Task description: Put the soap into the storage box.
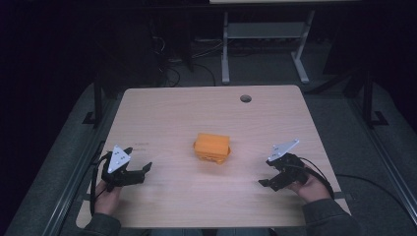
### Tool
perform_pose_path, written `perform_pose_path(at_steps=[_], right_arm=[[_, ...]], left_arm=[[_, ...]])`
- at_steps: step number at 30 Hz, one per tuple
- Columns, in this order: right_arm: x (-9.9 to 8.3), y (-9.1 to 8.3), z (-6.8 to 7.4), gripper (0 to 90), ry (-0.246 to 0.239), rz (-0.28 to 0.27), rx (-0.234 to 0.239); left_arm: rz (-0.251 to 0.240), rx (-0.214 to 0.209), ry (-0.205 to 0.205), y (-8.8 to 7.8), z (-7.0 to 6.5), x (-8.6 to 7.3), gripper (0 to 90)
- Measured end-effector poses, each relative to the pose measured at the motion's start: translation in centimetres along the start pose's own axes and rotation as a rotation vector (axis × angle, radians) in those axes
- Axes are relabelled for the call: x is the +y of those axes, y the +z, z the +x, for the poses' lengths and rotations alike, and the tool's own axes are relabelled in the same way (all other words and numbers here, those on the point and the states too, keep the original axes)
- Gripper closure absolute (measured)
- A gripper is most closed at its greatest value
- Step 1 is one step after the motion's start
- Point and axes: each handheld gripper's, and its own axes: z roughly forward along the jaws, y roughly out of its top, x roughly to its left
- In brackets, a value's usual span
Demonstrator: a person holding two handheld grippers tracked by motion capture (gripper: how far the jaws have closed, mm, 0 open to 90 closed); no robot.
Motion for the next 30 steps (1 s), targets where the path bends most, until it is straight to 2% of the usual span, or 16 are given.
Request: perform_pose_path(at_steps=[4, 12, 22, 30], right_arm=[[-0.8, -0.1, 0.2, 20.2, 0.025, -0.02, 0.0], [-2.6, -0.1, 0.5, 20.6, 0.044, -0.013, -0.015], [-4.7, -0.3, 1.2, 20.6, 0.073, -0.031, -0.039], [-6.2, -1.2, 2.3, 20.6, 0.084, -0.088, -0.079]], left_arm=[[-0.001, -0.001, -0.001, 0.0, 0.0, 0.0, 14.1], [0.002, -0.005, 0.003, 0.1, -0.2, 0.0, 14.1], [0.004, -0.009, 0.014, 0.1, -0.3, 0.0, 14.1], [0.004, -0.013, 0.019, 0.1, -0.4, 0.0, 14.1]])
